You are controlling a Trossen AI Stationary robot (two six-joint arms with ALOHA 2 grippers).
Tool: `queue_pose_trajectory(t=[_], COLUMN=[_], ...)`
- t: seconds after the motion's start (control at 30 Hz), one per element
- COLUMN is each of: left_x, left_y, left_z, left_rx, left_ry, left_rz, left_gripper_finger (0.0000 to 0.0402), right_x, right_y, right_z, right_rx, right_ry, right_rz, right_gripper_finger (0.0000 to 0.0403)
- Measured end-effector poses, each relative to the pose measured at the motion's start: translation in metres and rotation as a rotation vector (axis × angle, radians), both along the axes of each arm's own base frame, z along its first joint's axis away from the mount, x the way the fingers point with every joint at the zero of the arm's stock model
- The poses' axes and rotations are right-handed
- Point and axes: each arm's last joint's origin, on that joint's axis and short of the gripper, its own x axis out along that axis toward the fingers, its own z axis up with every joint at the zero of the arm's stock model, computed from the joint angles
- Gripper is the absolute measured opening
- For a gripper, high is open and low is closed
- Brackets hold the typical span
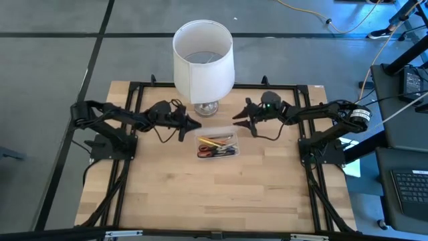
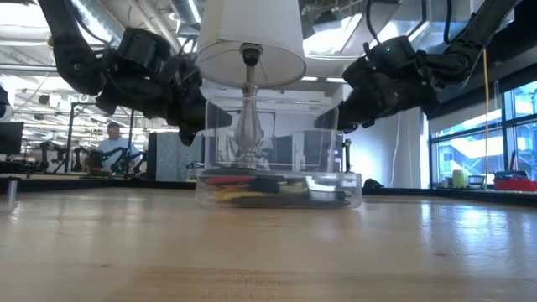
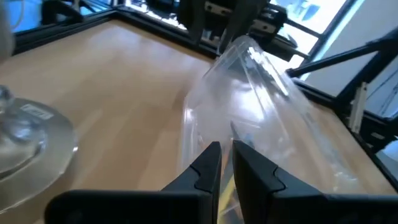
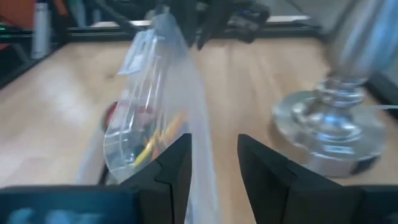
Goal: Pick & place school supplies into a supply box
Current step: Close the transparent supply box
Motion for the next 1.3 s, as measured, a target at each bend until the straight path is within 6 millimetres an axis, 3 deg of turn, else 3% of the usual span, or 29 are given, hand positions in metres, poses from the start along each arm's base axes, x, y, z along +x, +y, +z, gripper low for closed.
queue_pose_trajectory(t=[0.33,0.6,0.9,1.3], left_x=[0.006,0.011,0.014,0.015], left_y=[-0.021,-0.045,-0.071,-0.094], left_z=[0.002,0.002,-0.005,-0.023], left_rx=[-0.004,-0.013,0.014,-0.038], left_ry=[0.002,0.004,0.078,0.189], left_rz=[-0.088,-0.17,-0.105,-0.049], left_gripper_finger=[0.0033,0.0034,0.0033,0.0034], right_x=[-0.002,0.004,0.01,0.014], right_y=[0.014,0.035,0.058,0.074], right_z=[-0.014,-0.015,-0.015,-0.019], right_rx=[0.093,0.074,0.061,-0.018], right_ry=[0.144,0.155,0.162,0.222], right_rz=[0.098,0.185,0.268,0.179], right_gripper_finger=[0.0133,0.0133,0.0133,0.0133])
